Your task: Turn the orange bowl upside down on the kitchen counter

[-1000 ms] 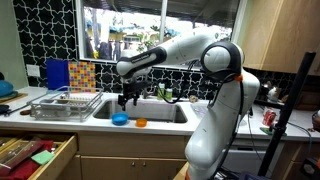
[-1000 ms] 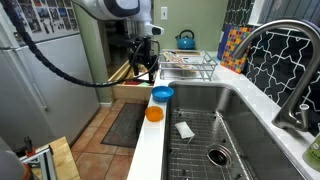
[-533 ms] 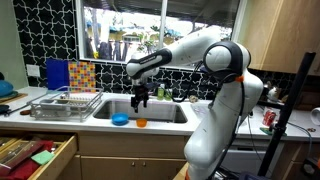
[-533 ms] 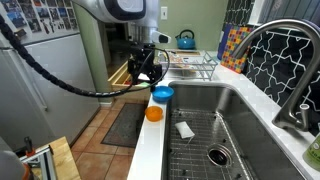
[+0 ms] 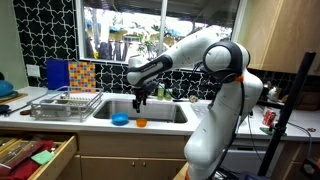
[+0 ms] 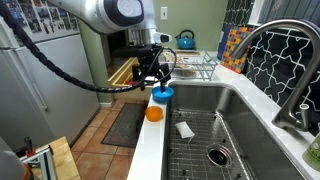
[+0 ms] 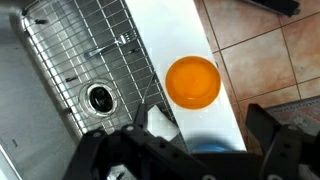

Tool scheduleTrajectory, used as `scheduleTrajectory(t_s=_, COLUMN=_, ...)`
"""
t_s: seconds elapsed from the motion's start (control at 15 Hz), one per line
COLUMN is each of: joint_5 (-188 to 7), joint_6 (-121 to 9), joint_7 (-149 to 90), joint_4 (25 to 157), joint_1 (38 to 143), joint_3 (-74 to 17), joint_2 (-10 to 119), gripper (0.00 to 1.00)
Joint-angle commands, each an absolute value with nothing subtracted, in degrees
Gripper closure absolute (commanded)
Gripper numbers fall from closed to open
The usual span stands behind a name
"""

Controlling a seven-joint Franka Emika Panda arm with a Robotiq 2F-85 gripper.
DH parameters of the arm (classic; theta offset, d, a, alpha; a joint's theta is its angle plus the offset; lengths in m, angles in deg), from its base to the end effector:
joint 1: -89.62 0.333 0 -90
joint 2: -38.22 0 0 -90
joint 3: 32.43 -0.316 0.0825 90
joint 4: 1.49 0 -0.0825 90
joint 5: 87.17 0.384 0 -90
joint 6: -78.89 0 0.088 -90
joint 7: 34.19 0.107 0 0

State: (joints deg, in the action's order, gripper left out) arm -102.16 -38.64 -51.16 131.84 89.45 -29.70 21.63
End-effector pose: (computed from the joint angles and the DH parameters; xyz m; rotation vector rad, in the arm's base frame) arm 0.4579 -0.0380 0.4558 2.8740 0.5338 -0.0346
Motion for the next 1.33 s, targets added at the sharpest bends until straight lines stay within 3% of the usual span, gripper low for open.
scheduleTrajectory(t_s=0.0, joint_5=-108.4, joint_6=-48.3, joint_7=-58.8, joint_4=138.4, joint_1=88.7, joint_3=-28.3, joint_2=21.2, gripper=0.00)
scheduleTrajectory(t_s=0.53, joint_5=-106.6, joint_6=-61.1, joint_7=-72.9, joint_4=144.5, joint_1=88.4, joint_3=-24.3, joint_2=21.8, gripper=0.00)
scheduleTrajectory(t_s=1.27, joint_5=-98.2, joint_6=-59.0, joint_7=-78.6, joint_4=144.9, joint_1=88.5, joint_3=-22.9, joint_2=22.4, gripper=0.00)
